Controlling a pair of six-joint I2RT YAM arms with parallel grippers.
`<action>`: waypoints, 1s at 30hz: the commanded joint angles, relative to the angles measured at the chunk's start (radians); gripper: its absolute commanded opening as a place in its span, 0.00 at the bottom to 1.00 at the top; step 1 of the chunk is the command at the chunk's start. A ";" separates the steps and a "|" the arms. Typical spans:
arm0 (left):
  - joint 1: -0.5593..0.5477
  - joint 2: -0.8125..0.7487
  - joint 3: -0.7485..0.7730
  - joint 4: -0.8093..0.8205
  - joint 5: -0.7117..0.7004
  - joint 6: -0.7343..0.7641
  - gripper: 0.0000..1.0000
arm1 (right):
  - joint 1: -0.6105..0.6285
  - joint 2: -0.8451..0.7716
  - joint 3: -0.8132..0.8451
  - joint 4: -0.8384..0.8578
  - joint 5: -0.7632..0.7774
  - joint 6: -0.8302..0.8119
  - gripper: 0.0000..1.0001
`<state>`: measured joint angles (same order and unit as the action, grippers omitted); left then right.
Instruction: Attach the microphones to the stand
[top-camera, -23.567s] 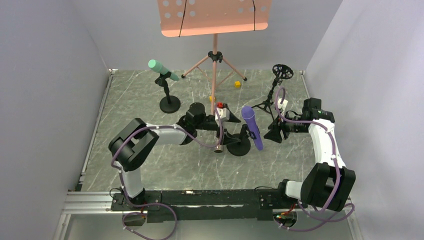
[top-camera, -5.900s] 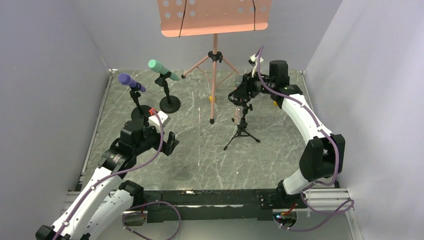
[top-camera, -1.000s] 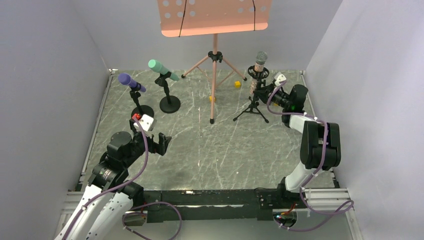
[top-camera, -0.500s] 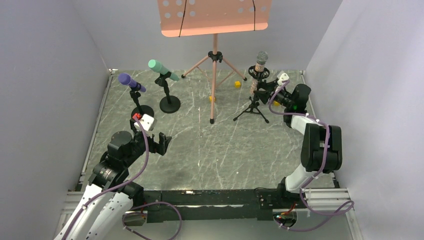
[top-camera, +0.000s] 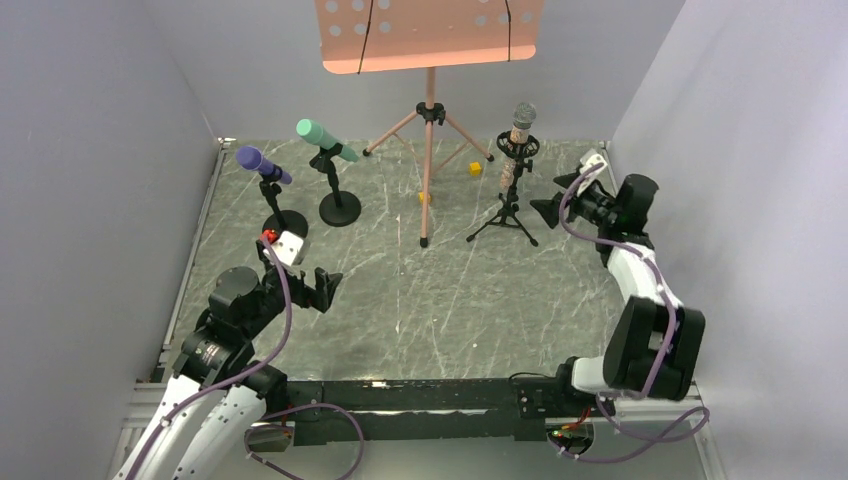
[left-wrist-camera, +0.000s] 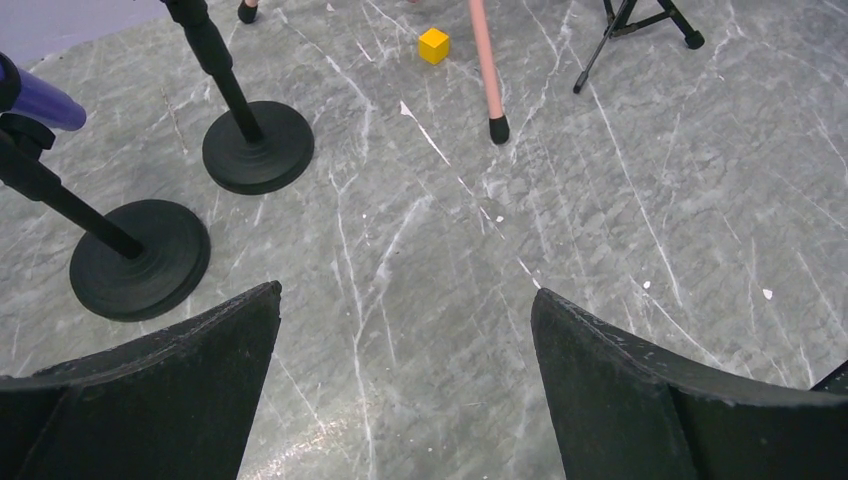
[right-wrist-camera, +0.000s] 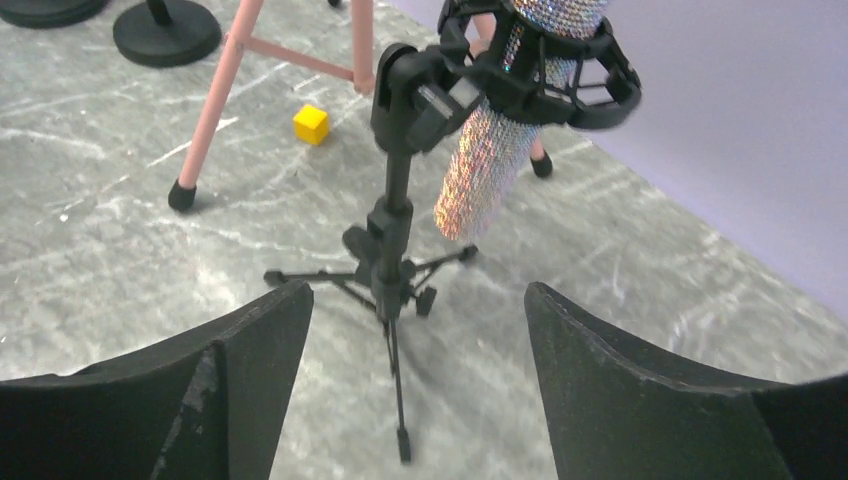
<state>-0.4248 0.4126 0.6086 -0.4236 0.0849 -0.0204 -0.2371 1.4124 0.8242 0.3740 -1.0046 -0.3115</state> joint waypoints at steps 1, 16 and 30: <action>0.011 -0.001 0.009 0.039 0.044 -0.014 0.99 | -0.053 -0.183 0.028 -0.442 0.063 -0.179 0.88; 0.057 -0.070 0.034 -0.029 -0.082 0.008 0.99 | -0.246 -0.681 -0.026 -0.692 0.530 0.498 1.00; 0.057 -0.065 -0.002 -0.012 -0.082 0.061 0.99 | -0.246 -0.741 -0.126 -0.614 0.629 0.579 1.00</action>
<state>-0.3725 0.3347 0.6052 -0.4587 0.0200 0.0208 -0.4816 0.6842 0.6903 -0.2882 -0.4187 0.2363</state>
